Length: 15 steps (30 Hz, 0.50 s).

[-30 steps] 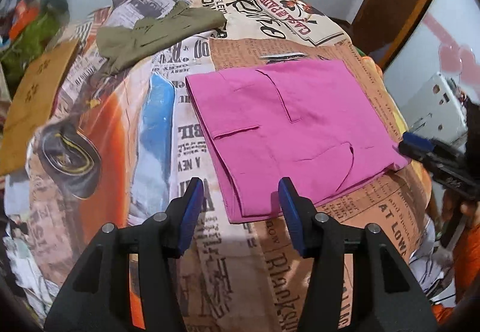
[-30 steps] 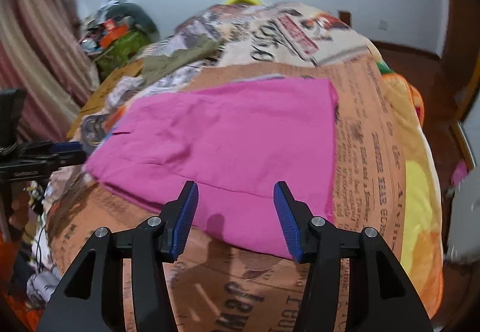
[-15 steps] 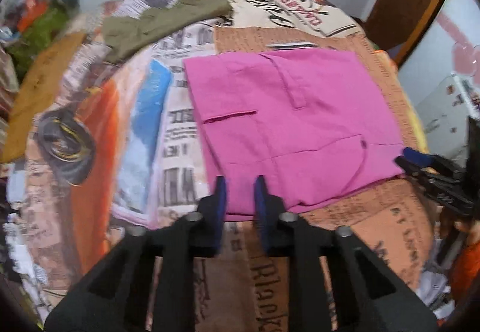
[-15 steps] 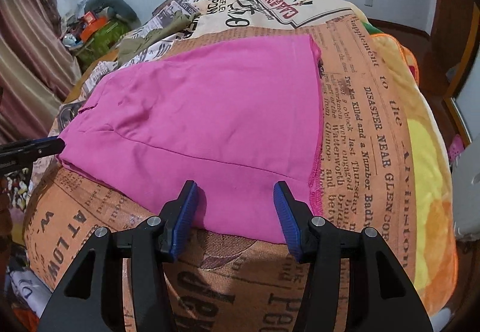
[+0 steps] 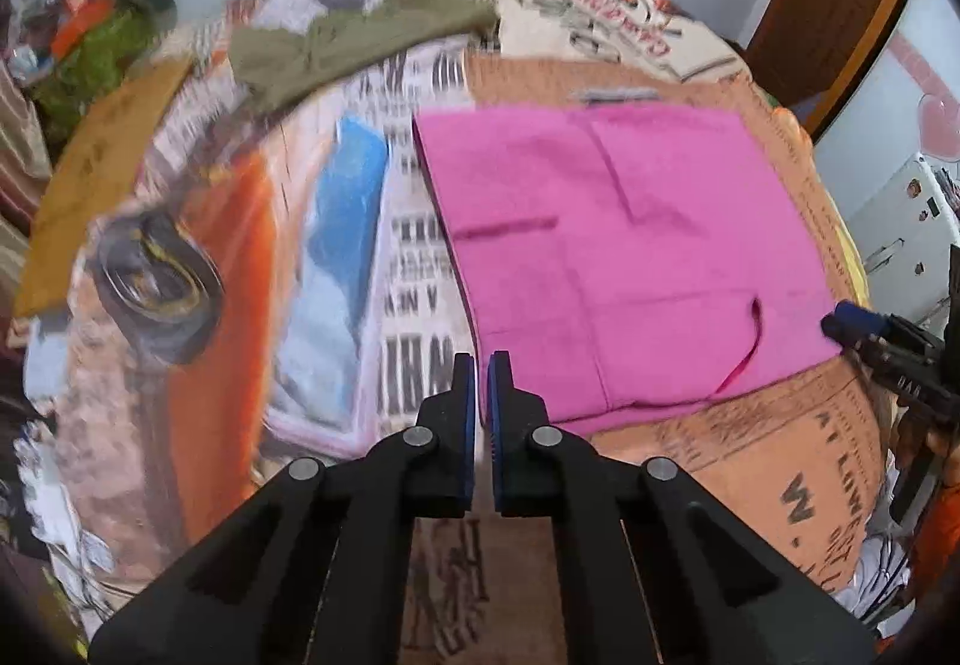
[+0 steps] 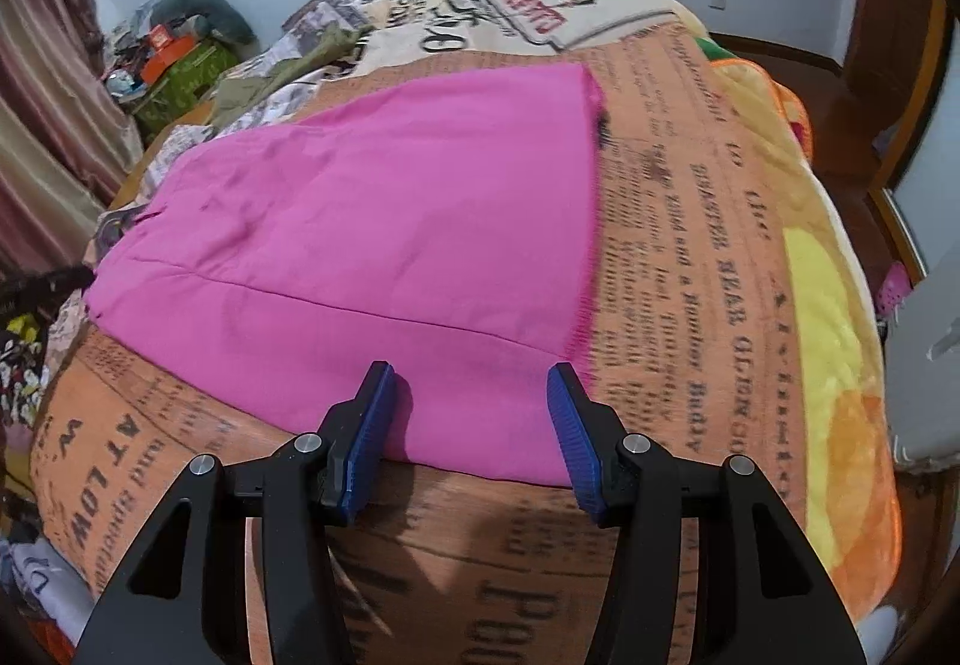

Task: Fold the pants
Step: 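Pull both grippers back from the folded pink pants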

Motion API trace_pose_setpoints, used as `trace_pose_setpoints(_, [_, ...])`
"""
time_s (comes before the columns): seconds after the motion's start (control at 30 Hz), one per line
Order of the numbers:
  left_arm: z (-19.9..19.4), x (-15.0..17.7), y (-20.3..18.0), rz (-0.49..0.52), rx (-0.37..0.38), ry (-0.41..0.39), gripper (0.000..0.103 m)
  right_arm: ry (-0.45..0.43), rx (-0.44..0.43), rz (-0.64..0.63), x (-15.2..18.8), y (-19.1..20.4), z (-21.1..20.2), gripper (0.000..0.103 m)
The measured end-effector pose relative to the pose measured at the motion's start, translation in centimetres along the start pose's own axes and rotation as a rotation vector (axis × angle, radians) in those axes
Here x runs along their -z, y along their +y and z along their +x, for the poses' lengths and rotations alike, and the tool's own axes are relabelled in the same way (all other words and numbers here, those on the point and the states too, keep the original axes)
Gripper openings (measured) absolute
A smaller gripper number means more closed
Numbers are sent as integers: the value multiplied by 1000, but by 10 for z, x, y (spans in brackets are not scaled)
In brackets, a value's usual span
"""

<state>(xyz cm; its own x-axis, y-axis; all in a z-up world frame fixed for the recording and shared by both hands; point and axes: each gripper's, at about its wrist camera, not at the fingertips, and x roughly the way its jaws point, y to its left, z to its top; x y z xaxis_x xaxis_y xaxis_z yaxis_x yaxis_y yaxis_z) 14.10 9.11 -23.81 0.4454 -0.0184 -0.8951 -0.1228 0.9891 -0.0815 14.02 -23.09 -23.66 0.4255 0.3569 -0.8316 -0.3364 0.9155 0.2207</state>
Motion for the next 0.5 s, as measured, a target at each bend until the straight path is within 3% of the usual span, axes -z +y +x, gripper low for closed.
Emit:
trace_pose_setpoints(0.2, [-2, 3, 2, -11, 11, -11, 4, 13, 11, 65, 6, -20, 0, 48])
trace_pose_setpoints(0.37, [-8, -3, 1, 21, -20, -19, 13, 25, 27, 50, 2, -18, -4, 49])
trace_pose_setpoints(0.5, [-15, -16, 8, 13, -35, -44, 13, 8, 44, 26, -6, -17, -10, 49])
